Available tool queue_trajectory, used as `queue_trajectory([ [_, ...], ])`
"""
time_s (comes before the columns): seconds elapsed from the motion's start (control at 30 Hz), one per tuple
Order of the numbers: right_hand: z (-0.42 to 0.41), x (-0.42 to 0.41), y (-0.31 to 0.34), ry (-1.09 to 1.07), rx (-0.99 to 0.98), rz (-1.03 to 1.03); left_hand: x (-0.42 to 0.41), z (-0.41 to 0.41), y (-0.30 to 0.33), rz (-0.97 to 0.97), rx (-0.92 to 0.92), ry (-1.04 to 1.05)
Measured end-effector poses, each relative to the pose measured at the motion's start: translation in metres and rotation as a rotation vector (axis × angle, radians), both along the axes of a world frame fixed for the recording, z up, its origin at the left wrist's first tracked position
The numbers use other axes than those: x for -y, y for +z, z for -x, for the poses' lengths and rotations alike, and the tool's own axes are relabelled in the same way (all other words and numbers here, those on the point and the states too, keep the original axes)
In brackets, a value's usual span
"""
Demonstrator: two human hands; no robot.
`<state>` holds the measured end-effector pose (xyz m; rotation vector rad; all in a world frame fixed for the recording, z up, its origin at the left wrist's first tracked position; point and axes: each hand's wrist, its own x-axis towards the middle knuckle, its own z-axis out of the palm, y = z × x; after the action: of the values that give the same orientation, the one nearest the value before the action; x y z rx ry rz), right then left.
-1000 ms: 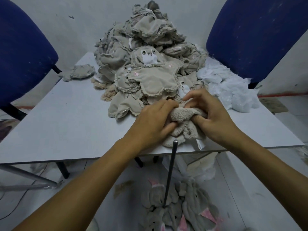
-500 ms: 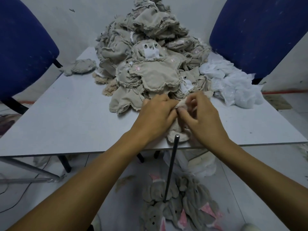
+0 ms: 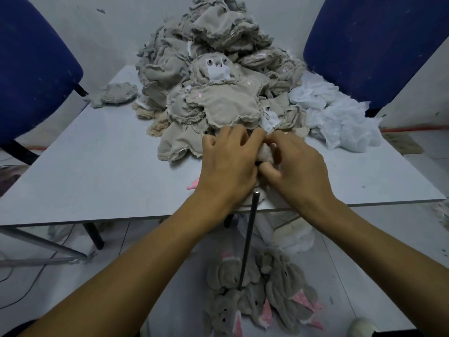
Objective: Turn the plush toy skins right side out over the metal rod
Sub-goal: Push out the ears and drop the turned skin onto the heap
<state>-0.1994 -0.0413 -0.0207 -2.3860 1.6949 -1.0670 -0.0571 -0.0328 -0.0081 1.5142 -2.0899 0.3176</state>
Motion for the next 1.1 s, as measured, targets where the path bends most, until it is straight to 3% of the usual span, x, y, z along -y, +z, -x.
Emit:
queue_trajectory([
  [0.13, -0.005, -0.004, -0.001, 0.022, 0.057, -0.018, 0.001, 0.0, -0.003, 0.07, 0.092, 0.0],
  [0.23, -0.001, -0.008, 0.0, 0.036, 0.05, -0.012, 0.0, -0.008, -0.005, 0.052, 0.061, -0.026],
  [0.47, -0.003, -0.042, 0.004, 0.244, 0.122, 0.402, -0.014, -0.031, -0.004, 0.418, -0.135, -0.261],
  [0.6, 0.006, -0.052, 0.0, 0.348, 0.084, 0.5, -0.027, -0.032, -0.006, 0.508, -0.178, -0.344],
  [0.83, 0.014, -0.07, -0.014, 0.502, -0.062, 0.494, -0.044, -0.04, -0.025, 0.437, -0.071, -0.493],
  [0.93, 0.016, -0.079, -0.02, 0.491, -0.158, 0.37, -0.05, -0.043, -0.031, 0.242, -0.03, -0.562],
  [1.0, 0.022, -0.084, -0.018, 0.479, -0.114, 0.274, -0.053, -0.048, -0.032, 0.079, -0.044, -0.574],
  [1.1, 0.033, -0.082, -0.004, 0.334, -0.045, 0.366, -0.057, -0.051, -0.028, -0.053, -0.216, -0.544],
])
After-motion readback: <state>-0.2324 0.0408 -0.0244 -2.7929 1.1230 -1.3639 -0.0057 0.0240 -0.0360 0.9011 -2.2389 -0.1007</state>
